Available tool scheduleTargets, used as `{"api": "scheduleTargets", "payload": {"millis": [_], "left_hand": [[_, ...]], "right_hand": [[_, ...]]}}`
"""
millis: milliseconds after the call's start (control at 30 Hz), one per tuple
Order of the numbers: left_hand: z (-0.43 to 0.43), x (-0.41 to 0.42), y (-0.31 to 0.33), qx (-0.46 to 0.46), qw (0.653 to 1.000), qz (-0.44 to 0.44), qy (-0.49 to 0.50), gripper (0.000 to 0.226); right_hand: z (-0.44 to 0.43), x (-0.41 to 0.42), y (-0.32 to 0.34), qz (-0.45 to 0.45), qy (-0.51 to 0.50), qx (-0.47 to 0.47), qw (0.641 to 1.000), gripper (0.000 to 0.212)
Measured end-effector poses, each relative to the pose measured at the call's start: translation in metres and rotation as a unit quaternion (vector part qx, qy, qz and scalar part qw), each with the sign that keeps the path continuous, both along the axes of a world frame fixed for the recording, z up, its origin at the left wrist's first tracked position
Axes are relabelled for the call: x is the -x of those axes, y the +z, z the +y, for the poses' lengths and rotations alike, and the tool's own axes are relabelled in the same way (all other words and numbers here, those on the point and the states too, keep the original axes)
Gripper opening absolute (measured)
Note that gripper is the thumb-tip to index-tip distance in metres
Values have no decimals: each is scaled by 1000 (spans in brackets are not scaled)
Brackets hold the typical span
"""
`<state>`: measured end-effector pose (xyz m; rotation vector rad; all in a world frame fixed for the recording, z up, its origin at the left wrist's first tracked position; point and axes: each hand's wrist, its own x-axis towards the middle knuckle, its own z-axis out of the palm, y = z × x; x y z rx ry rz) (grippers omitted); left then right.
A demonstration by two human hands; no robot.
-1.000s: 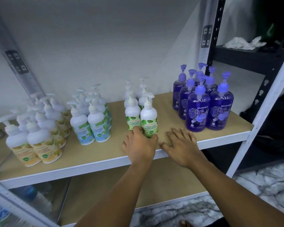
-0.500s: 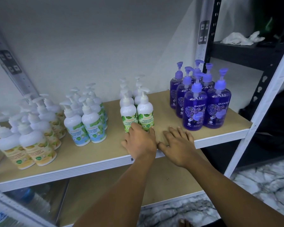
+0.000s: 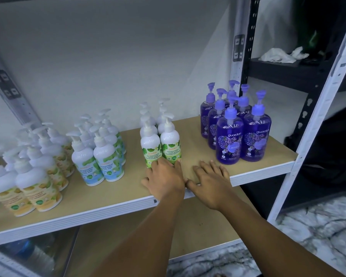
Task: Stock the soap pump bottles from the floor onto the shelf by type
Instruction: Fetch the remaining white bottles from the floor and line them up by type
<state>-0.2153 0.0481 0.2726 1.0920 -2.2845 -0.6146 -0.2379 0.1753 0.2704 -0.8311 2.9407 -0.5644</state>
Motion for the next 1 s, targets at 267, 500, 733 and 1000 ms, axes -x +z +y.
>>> {"api": "scheduleTargets", "payload": {"millis": [267,500,733,1000], "left_hand": [[-2,-23,6,-13,998,8,-61,30],[-36,-128,-2,60,997,-31,-48,35],[-89,-248,-8,-48,998,11,-44,21],[-125,-343,-59,-198,980,12,16,22]], "right_hand": [[0,-11,5,-2,-6,25,1000,58],[-18,-58,24,-2,10,114,993,36],[-62,-125,29,-84,105,185,973,17],[-108,-180,-5,-181,148,97,967,25]]}}
